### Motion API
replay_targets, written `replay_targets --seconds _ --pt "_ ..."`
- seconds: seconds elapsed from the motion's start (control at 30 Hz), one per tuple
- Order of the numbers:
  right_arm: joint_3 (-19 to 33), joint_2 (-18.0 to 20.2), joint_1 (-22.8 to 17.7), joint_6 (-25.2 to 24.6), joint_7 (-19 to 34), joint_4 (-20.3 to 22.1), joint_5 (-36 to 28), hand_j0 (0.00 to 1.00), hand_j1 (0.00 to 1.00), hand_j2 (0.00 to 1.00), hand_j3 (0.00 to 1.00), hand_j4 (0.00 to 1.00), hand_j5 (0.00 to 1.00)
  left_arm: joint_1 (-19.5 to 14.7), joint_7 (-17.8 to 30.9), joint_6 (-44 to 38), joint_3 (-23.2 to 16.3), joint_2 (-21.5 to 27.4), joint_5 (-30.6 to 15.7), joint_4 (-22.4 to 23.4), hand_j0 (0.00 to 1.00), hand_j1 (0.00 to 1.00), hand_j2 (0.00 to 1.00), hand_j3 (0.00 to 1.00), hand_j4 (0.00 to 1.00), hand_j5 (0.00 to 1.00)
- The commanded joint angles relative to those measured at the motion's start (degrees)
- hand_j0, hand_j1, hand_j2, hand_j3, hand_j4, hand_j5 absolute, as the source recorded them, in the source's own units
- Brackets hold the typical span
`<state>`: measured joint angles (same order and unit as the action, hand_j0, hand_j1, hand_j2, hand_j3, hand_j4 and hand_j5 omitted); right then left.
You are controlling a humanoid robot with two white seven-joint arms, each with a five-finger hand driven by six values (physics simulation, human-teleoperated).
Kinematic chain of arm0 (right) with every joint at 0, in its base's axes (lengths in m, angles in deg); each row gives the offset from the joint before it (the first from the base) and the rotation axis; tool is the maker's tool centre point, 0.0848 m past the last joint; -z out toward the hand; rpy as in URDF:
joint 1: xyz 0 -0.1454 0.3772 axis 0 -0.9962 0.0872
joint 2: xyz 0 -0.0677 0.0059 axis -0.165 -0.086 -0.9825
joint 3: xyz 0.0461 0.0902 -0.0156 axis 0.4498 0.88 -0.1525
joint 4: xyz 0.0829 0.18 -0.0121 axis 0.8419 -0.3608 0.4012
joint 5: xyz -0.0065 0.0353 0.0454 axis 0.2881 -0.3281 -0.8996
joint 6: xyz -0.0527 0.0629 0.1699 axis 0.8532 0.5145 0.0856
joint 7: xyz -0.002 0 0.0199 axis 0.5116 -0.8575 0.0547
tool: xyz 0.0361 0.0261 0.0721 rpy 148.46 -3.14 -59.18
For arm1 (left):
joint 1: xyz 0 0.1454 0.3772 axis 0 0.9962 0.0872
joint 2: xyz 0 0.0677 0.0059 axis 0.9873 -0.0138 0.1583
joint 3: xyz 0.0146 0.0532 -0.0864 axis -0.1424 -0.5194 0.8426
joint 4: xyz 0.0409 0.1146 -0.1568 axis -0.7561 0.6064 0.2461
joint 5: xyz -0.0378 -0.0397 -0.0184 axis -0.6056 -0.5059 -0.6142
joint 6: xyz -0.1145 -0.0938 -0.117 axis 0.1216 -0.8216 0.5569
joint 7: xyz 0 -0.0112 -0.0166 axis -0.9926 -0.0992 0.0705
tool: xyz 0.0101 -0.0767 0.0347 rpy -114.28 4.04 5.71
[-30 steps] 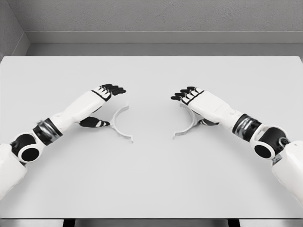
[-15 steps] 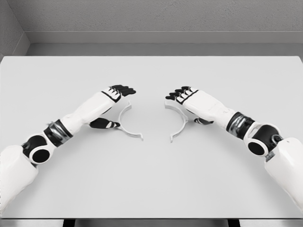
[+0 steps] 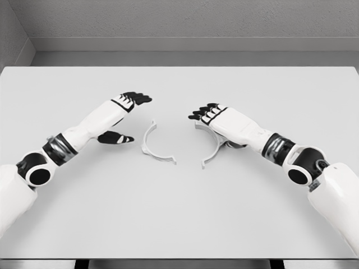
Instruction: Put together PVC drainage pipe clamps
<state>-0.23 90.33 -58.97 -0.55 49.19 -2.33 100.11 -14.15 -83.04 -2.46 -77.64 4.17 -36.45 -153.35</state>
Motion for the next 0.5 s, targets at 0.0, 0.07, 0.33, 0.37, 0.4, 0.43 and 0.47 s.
replay_targets --seconds 0.0,0.07,0.33,0.37,0.4,0.43,0.47 --pt "-0.2 0.0 0.0 0.0 0.4 0.2 -0.4 1.0 1.0 1.0 1.0 1.0 1.0 -0.1 0.0 0.0 -0.3 -0.3 -0.1 1.2 1.0 1.0 1.0 1.0 1.0 1.0" --pt "-0.4 -0.5 0.1 0.0 0.4 0.1 -0.4 1.0 1.0 1.0 1.0 1.0 1.0 -0.2 0.1 0.0 -0.3 -0.3 0.0 1.3 1.0 1.0 1.0 1.0 1.0 1.0" --pt "-1.2 -1.4 0.8 -0.1 0.6 -0.3 -0.4 1.0 1.0 1.0 1.0 1.0 1.0 -0.9 0.1 0.0 -0.6 -0.9 0.2 2.3 1.0 1.0 1.0 1.0 1.0 1.0" --pt "-1.3 -1.6 1.1 -0.1 0.6 -0.3 -0.4 1.0 1.0 1.0 1.0 1.0 1.0 -0.9 0.1 0.0 -0.6 -0.9 0.2 2.3 1.0 1.0 1.0 1.0 1.0 1.0" --pt "-1.7 -2.2 1.3 -0.1 0.7 -0.5 -0.4 1.0 1.0 1.0 1.0 1.0 1.0 -0.9 0.1 0.0 -1.0 -0.9 0.2 2.3 1.0 1.0 1.0 1.0 1.0 1.0" --pt "-1.8 -2.2 1.4 -0.7 0.6 -0.4 -0.4 1.0 1.0 1.0 1.0 1.0 1.0 -0.9 0.1 0.0 -1.0 -1.3 0.3 2.3 1.0 1.0 1.0 1.0 1.0 1.0" --pt "-2.1 -2.2 1.4 -1.1 0.6 -0.2 -0.4 1.0 1.0 1.0 1.0 1.0 1.0 -0.9 0.1 0.0 -1.0 -1.4 0.3 2.3 1.0 1.0 1.0 1.0 1.0 1.0"
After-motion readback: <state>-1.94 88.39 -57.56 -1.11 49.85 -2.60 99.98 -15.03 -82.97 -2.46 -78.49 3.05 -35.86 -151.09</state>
